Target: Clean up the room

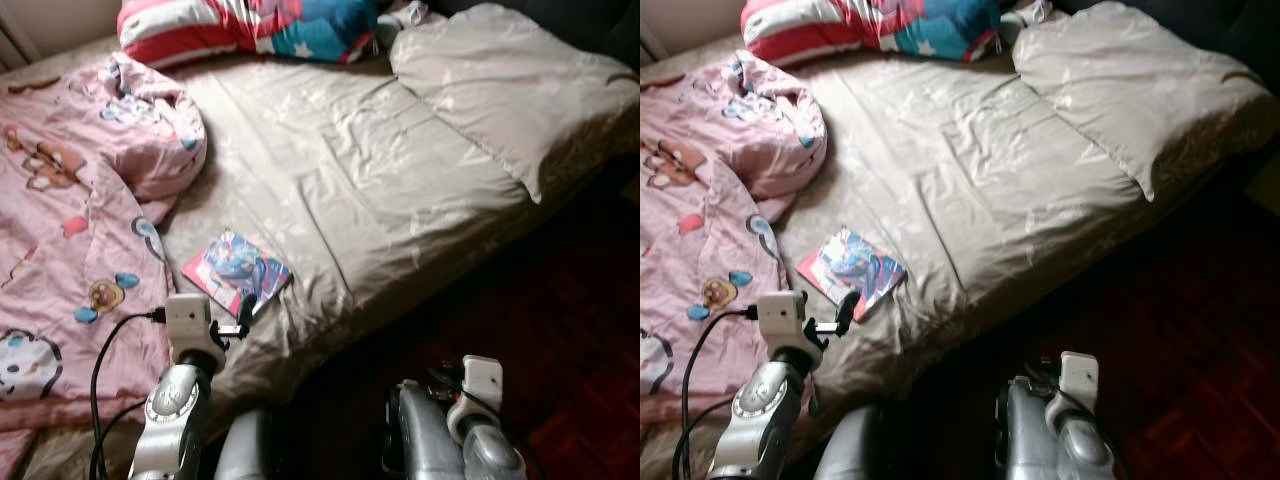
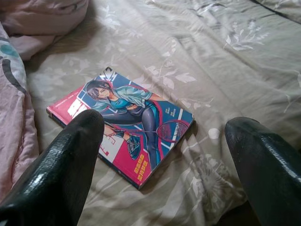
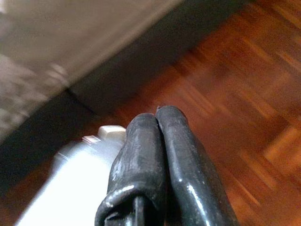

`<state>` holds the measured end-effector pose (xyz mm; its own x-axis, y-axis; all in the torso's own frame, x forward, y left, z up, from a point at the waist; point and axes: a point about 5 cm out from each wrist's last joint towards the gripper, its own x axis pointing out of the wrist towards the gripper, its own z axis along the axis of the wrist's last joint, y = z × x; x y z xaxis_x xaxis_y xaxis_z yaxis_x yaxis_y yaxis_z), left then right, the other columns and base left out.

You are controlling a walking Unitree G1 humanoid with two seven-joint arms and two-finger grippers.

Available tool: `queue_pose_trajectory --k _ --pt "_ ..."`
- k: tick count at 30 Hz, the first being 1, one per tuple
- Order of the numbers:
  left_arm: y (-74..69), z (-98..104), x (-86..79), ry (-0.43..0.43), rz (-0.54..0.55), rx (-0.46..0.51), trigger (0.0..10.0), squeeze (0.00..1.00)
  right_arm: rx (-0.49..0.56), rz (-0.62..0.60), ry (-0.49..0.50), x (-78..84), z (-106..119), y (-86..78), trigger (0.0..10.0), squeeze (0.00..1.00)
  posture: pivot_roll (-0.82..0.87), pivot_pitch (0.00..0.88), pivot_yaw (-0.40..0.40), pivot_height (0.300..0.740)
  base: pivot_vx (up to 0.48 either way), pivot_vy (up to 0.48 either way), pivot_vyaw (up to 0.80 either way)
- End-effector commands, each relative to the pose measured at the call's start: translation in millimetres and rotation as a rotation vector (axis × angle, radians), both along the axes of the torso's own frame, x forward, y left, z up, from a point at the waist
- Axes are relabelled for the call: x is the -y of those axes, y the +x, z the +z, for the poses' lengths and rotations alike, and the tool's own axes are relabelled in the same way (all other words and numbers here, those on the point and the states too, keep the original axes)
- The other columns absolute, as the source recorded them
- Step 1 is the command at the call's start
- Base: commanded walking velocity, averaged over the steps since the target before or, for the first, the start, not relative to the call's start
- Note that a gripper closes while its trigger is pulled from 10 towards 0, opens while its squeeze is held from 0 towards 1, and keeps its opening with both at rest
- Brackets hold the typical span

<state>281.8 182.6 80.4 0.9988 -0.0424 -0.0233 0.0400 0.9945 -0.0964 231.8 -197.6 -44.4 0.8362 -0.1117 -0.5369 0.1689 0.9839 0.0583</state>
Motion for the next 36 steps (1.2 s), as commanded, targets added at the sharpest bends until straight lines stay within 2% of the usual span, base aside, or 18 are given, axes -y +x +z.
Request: queue_pose_trajectory --k 1,7,15,26,36 --pt "-5.4 -8 -6.8 -0.007 0.026 -0.025 10.0 0.00 -0.033 -0.018 0.006 -0.4 -7 -10.6 10.0 0.00 0.07 0.237 0.043 0.621 0.000 0.000 0.00" --pt "-8.8 -12 -7.5 -0.014 0.031 -0.034 10.0 0.00 -0.006 -0.058 -0.002 6.5 -8 -16.2 10.0 0.00 0.06 0.243 0.045 0.621 0.000 0.000 0.00" --pt "-8.8 -13 -6.3 -0.022 0.033 -0.041 10.0 0.00 -0.008 -0.035 0.012 3.6 -9 -16.2 10.0 0.00 0.06 0.246 0.043 0.621 0.000 0.000 0.00" --pt "-10.3 -15 -12.0 -0.028 0.065 -0.052 10.0 0.00 -0.023 0.040 0.009 -5.1 -11 -17.0 10.0 0.00 0.06 0.243 0.040 0.621 0.286 0.000 0.00" --pt "-9.5 -16 -12.7 -0.025 0.066 -0.053 10.0 0.00 -0.042 0.064 -0.004 -5.6 -13 -19.6 10.0 0.00 0.06 0.235 0.041 0.621 0.342 0.000 0.00"
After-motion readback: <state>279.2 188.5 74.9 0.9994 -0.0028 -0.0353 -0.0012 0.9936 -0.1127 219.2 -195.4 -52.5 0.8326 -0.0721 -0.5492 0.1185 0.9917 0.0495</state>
